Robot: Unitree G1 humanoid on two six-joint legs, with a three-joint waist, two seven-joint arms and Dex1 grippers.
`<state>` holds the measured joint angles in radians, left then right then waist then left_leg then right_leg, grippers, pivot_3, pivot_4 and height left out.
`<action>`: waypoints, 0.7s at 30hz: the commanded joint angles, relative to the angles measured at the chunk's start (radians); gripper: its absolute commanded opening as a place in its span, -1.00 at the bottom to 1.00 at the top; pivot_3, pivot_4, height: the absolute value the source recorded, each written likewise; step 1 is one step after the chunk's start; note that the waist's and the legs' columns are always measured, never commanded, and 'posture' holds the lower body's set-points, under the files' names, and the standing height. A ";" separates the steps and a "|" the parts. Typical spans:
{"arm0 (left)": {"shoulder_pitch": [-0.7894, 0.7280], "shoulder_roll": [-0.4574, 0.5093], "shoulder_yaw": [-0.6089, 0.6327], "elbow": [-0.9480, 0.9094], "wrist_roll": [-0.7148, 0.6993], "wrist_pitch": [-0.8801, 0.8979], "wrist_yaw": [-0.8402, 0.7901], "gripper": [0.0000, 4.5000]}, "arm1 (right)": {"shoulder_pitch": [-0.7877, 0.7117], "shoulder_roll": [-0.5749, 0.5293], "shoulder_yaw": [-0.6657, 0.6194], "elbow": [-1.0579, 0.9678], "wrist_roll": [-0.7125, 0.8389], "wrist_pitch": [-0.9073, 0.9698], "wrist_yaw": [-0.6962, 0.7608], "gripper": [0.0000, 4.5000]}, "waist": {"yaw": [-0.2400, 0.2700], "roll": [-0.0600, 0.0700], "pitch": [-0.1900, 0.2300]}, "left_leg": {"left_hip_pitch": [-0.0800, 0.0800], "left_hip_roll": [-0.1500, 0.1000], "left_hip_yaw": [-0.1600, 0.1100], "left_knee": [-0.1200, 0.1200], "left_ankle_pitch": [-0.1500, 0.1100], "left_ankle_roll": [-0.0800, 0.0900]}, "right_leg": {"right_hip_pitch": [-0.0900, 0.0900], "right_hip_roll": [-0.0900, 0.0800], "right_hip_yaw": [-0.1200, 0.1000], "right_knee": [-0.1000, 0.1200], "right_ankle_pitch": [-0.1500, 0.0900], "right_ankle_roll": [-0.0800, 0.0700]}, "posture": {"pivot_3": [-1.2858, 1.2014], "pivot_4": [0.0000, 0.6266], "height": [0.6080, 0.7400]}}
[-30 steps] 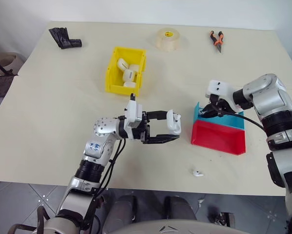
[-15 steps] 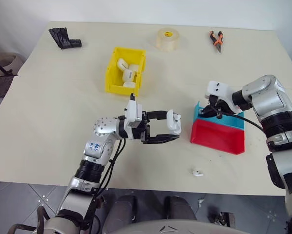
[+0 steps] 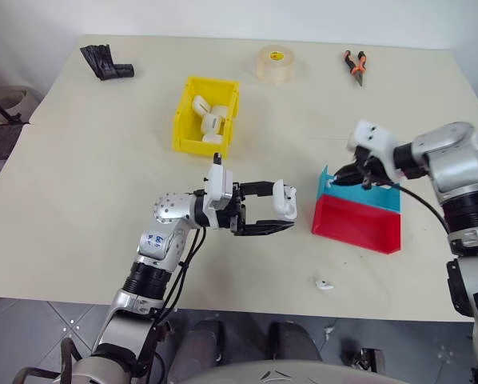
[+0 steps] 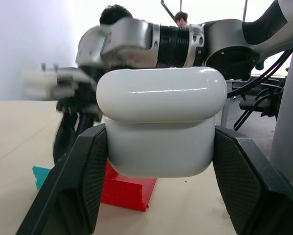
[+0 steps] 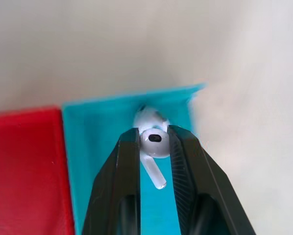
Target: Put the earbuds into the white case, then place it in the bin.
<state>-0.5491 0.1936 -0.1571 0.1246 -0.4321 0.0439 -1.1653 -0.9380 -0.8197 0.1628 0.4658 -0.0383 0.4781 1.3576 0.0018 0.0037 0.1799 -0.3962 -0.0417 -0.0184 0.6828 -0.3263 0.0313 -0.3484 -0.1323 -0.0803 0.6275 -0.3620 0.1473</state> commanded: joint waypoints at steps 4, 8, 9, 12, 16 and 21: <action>-0.048 -0.006 0.015 0.000 -0.015 0.011 0.011 0.24 | 0.199 -0.009 -0.341 -0.364 0.319 0.204 -0.052 -0.80 | 0.012 0.000 0.000 | 0.000 0.000 -0.001 0.000 0.000 0.000 | 0.001 0.000 0.000 0.000 0.000 0.000 | 0.03 -0.52 1.00; -0.064 -0.001 0.012 0.015 -0.009 0.021 0.005 0.24 | 0.327 0.137 -0.549 -0.608 0.558 0.394 -0.224 -0.80 | 0.013 0.000 0.000 | 0.000 0.001 0.000 0.000 0.000 0.000 | 0.000 0.000 0.000 0.000 0.000 0.000 | 0.03 -0.52 1.00; -0.067 0.000 0.012 0.018 -0.008 0.026 0.003 0.24 | 0.357 0.174 -0.584 -0.667 0.618 0.442 -0.264 -0.80 | 0.014 0.000 0.000 | 0.000 0.001 0.000 0.000 0.000 0.000 | 0.000 0.001 0.000 0.001 0.000 0.000 | 0.03 -0.52 1.00; -0.075 0.002 0.010 0.023 -0.010 0.034 -0.004 0.24 | 0.429 0.282 -0.653 -0.798 0.771 0.524 -0.386 -0.80 | 0.018 0.000 0.000 | 0.000 0.000 0.000 0.000 0.000 0.000 | 0.000 0.000 0.000 0.001 0.000 0.000 | 0.03 -0.52 1.00; -0.091 0.000 0.010 0.034 -0.007 0.045 -0.001 0.24 | 0.553 0.405 -0.648 -0.957 0.946 0.529 -0.481 -0.80 | 0.023 0.000 0.000 | 0.000 0.000 -0.001 0.000 0.000 0.000 | 0.000 0.000 0.000 0.002 0.000 0.000 | 0.03 -0.52 1.00; -0.101 0.001 0.013 0.030 -0.013 0.067 -0.002 0.24 | 0.687 0.486 -0.580 -1.041 1.011 0.455 -0.558 -0.80 | 0.022 0.000 0.000 | 0.000 -0.001 -0.001 0.000 0.000 0.000 | 0.000 0.000 0.001 0.002 0.000 0.000 | 0.03 -0.52 1.00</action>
<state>-0.6300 0.1986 -0.1476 0.1735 -0.4313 0.1079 -1.1658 -0.2678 -0.3457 -0.4279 -0.5306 0.9434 0.9729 0.8184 0.0234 0.0038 0.1798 -0.3956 -0.0431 -0.0200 0.6831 -0.3261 0.0311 -0.3479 -0.1319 -0.0790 0.6301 -0.3619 0.1476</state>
